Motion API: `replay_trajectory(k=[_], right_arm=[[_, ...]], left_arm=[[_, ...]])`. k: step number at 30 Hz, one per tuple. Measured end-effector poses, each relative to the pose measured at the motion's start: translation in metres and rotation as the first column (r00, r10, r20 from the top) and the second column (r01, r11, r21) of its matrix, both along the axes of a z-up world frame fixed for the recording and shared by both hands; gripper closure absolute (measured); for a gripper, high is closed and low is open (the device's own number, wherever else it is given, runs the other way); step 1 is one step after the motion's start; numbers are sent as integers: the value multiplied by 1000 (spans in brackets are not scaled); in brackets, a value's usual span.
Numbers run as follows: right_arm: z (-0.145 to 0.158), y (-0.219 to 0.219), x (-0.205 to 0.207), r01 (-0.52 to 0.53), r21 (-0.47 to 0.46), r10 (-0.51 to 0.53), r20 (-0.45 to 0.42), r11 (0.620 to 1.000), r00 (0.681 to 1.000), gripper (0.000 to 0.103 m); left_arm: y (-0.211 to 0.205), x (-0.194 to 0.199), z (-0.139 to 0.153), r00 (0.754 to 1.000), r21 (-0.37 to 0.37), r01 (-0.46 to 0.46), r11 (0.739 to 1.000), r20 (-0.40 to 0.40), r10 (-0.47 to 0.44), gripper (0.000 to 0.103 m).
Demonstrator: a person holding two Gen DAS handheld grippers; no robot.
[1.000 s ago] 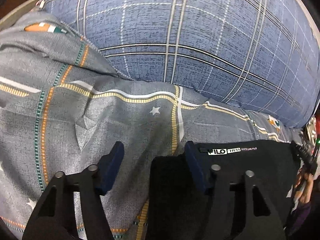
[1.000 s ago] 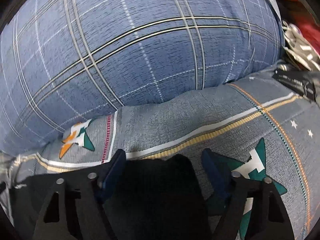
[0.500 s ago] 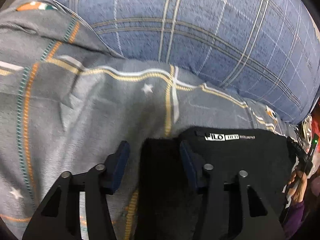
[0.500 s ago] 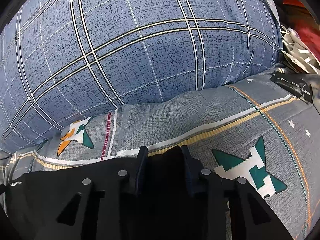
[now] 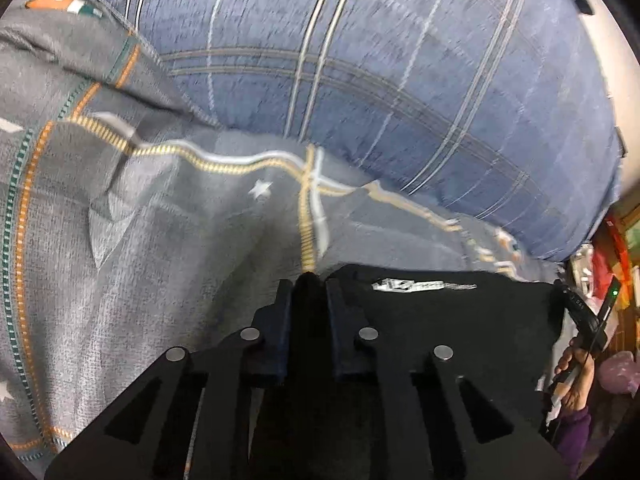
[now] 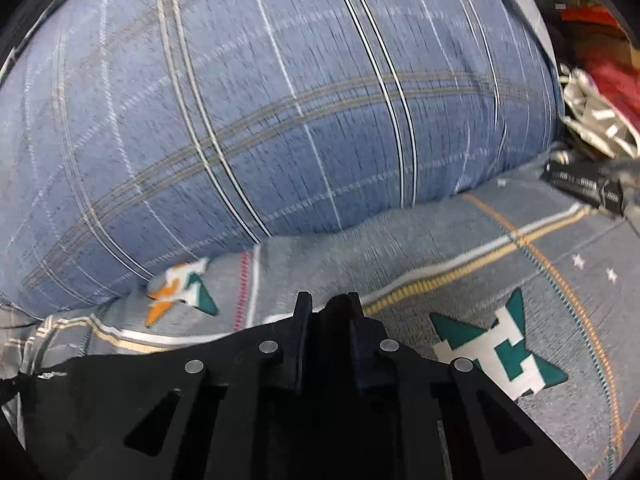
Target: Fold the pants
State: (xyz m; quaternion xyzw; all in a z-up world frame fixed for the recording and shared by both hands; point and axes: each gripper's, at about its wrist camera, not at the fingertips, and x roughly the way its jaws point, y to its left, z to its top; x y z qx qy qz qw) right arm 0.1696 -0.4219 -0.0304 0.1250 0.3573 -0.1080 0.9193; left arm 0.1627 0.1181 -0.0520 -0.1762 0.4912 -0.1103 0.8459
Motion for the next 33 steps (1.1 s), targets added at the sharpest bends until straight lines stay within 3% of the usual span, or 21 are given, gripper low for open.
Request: replay_trajectory(k=[10, 15, 23, 29, 33], right_arm=[[54, -13, -46, -17, 135, -13, 219, 991, 976, 87], [65, -27, -82, -27, 236, -39, 273, 971, 961, 87], [79, -39, -168, -30, 279, -75, 357, 960, 931, 87], [71, -49, -249, -72, 342, -76, 400, 937, 913, 87], [57, -41, -290, -119, 307, 10, 336, 944, 942, 82]], left_arm=[[0, -36, 54, 985, -111, 58, 992, 168, -39, 92], [-2, -67, 77, 969, -125, 96, 988, 238, -64, 93], [15, -128, 99, 946, -170, 92, 981, 321, -33, 94], [38, -209, 88, 944, -139, 118, 983, 322, -68, 96], [40, -238, 62, 972, -69, 150, 986, 193, -134, 96]])
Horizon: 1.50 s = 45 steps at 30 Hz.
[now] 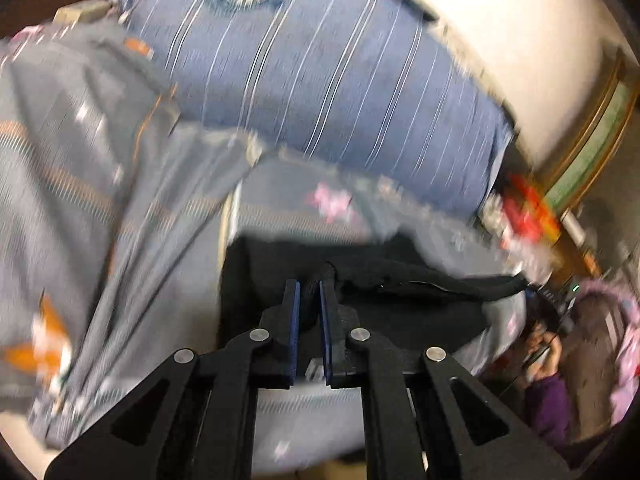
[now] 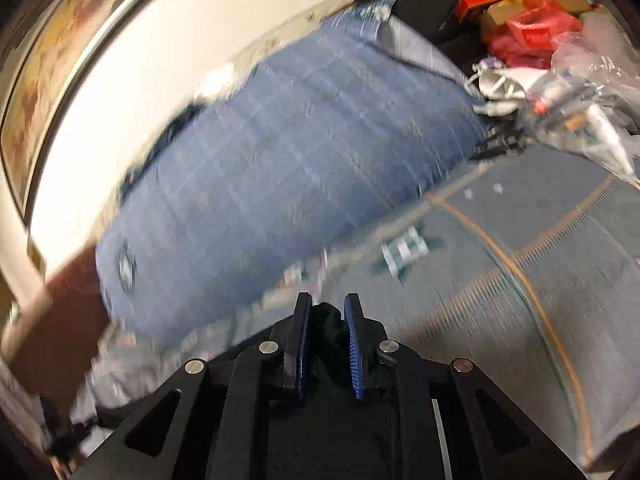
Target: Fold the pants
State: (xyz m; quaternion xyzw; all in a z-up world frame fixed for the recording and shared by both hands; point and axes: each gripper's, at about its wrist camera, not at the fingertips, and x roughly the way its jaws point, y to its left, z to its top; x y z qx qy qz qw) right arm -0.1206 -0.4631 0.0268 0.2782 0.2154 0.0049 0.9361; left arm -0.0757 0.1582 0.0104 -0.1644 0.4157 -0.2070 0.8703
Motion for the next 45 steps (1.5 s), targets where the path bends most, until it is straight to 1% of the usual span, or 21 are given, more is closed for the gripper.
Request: replay_trajectory(k=[4, 6, 8, 12, 17, 20, 22, 23, 24, 25, 26, 28, 30, 34, 37, 38, 40, 41, 42, 44, 45], right_arm=[[-22, 5, -31, -99, -95, 78, -197, 991, 977, 78], [-27, -4, -46, -68, -124, 33, -269, 990, 963, 60], [-22, -14, -57, -23, -122, -10, -266, 992, 964, 51], [-11, -20, -58, 5, -83, -24, -221, 996, 975, 44], [-25, 9, -14, -112, -116, 69, -327, 987, 942, 44], [-40, 19, 13, -123, -139, 61, -387, 983, 920, 44], [-51, 23, 24, -117, -138, 47, -429, 983, 902, 50], [-56, 24, 30, -104, -140, 30, -451, 985, 892, 73], [-58, 24, 34, -96, -140, 20, -464, 985, 886, 82], [-58, 22, 38, -86, -132, 14, -471, 987, 882, 84], [-54, 23, 41, -73, -140, 0, -460, 988, 888, 101], [-40, 25, 45, -38, -231, -67, -431, 972, 900, 102], [-27, 22, 50, -18, -238, -77, -383, 971, 921, 102], [-26, 11, 65, 29, -241, -118, -367, 970, 923, 102], [-56, 0, 71, 72, -213, -162, -443, 974, 882, 102], [-71, -7, 69, 106, -215, -201, -486, 971, 850, 103], [-70, -14, 62, 123, -183, -195, -451, 975, 871, 94], [-64, -19, 58, 167, -184, -236, -470, 969, 850, 78], [-58, -21, 54, 198, -182, -261, -455, 963, 851, 68], [-42, -16, 45, 214, -170, -263, -364, 962, 893, 67], [-32, -3, 44, 182, -178, -232, -318, 967, 919, 67]], left_arm=[[3, -5, -12, 997, 78, 8, 997, -71, -3, 95], [7, -4, -16, 993, 153, -28, 988, -106, 44, 95], [15, -5, -16, 990, 217, -83, 973, -95, 106, 95], [27, -9, -9, 984, 195, -135, 971, -88, 154, 95], [2, -9, -2, 996, 136, -68, 988, -46, 75, 94], [-21, 3, -6, 999, 127, -20, 992, -46, 26, 94], [-37, 15, -13, 999, 120, -2, 993, -49, 8, 94], [-44, 23, -18, 999, 131, -4, 991, -48, 10, 94], [-50, 32, -24, 998, 159, -16, 987, -51, 25, 94], [-53, 39, -30, 998, 183, -24, 983, -59, 36, 94], [-56, 50, -39, 995, 220, -41, 975, -78, 59, 94], [-53, 63, -52, 987, 259, -78, 963, -117, 112, 94], [-50, 72, -59, 981, 242, -107, 964, -134, 142, 94], [-54, 72, -55, 984, 304, -143, 942, -61, 169, 95], [-51, 65, -60, 982, 323, -160, 933, -45, 185, 99], [-48, 63, -61, 981, 311, -166, 936, -43, 188, 100], [-43, 62, -61, 979, 274, -173, 946, -52, 195, 100], [-44, 60, -58, 979, 268, -180, 946, -46, 199, 100], [-47, 55, -53, 978, 269, -195, 943, -14, 207, 100], [-58, 44, -38, 976, 284, -214, 934, 99, 194, 97], [-64, 39, -32, 975, 284, -208, 936, 142, 174, 97]])
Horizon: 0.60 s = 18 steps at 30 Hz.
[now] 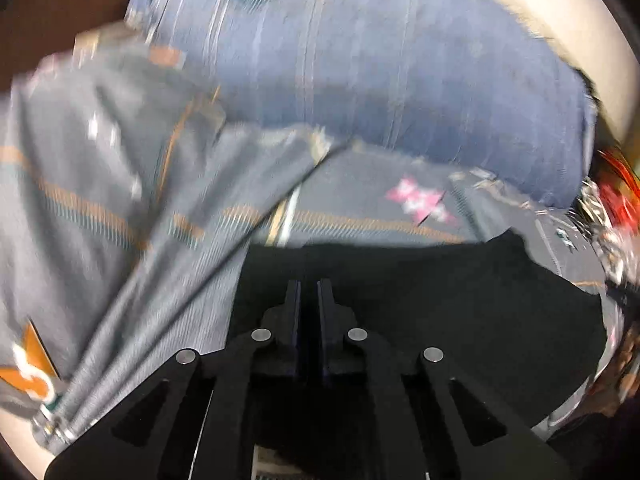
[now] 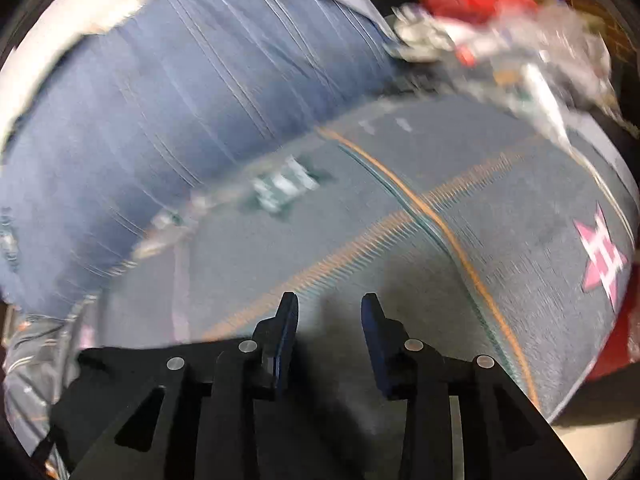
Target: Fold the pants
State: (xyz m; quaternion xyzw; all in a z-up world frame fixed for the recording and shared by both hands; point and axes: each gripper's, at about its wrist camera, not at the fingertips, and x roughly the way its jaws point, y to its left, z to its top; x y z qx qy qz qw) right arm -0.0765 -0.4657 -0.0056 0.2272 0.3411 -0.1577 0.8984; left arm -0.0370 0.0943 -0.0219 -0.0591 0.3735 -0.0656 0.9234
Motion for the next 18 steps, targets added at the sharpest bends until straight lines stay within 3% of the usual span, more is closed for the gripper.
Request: replay_trajectory(k=[2, 4, 8, 11, 14, 18], right_arm=[[10, 30, 6, -117, -20, 118, 43, 993, 992, 62], [15, 74, 17, -277, -49, 280, 67, 960, 958, 55], [14, 175, 47, -564, -128, 571, 25, 816, 820, 51], [11, 239, 64, -680, -179, 689, -15, 711, 725, 51], [3, 276, 86, -710, -247, 720, -64, 659, 691, 51], [-13, 283, 115, -711, -203, 708, -97, 674, 699, 52]], left_arm=[[-9, -8, 7, 998, -2, 40, 999, 58, -40, 83], [-16, -12, 7, 994, -20, 82, 996, 69, -80, 65], [-16, -10, -7, 995, -29, 98, 995, 4, -98, 62], [-11, -6, -11, 997, -41, 73, 996, -23, -74, 62], [-8, -3, -11, 998, -35, 50, 998, -25, -51, 62], [-8, 2, -18, 998, 3, 27, 1000, -55, -27, 62]])
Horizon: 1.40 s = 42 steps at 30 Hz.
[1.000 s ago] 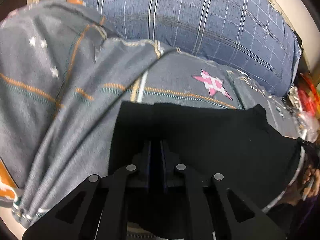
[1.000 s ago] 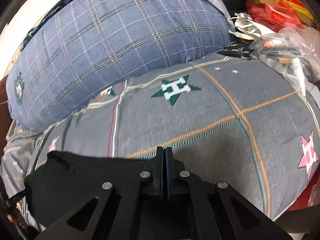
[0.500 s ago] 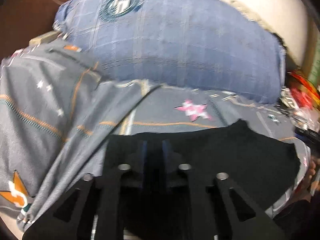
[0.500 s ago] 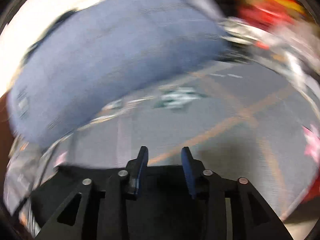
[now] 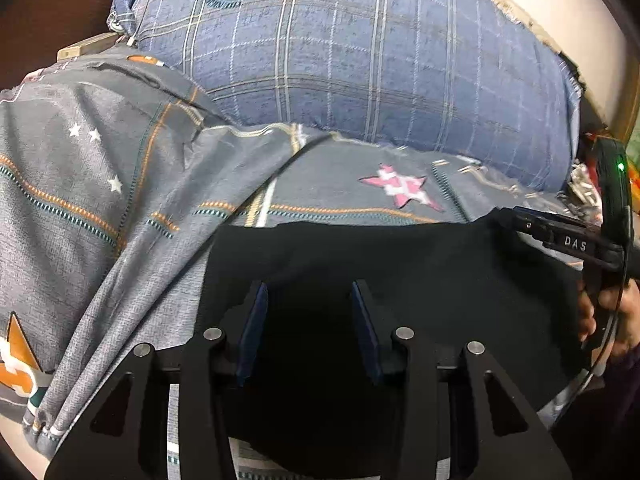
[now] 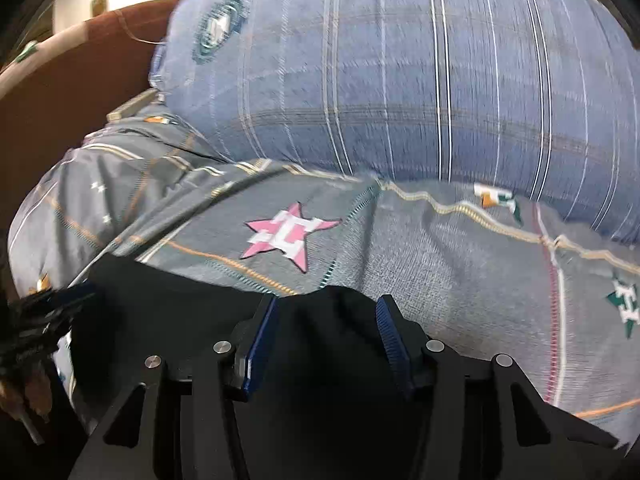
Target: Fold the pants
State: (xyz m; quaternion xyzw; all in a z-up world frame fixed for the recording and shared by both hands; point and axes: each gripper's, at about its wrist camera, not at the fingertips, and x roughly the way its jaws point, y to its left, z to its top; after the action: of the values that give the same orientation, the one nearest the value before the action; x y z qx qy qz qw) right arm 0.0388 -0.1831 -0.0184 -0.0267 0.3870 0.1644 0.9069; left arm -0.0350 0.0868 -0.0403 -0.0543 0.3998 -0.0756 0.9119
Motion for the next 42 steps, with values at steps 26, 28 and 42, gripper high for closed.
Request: replay_trajectory(k=[26, 28, 42], right_arm=[[-8, -52, 12, 232, 221, -220, -75, 947, 973, 62], [0, -61, -4, 239, 237, -233, -54, 942, 971, 59], [0, -152, -139, 444, 247, -465, 33, 861, 884, 34]], left_arm=[[5, 18, 6, 998, 92, -41, 995, 58, 36, 61], [1, 13, 11, 996, 90, -26, 996, 87, 18, 60], [-65, -35, 17, 951, 228, 175, 958, 213, -224, 20]])
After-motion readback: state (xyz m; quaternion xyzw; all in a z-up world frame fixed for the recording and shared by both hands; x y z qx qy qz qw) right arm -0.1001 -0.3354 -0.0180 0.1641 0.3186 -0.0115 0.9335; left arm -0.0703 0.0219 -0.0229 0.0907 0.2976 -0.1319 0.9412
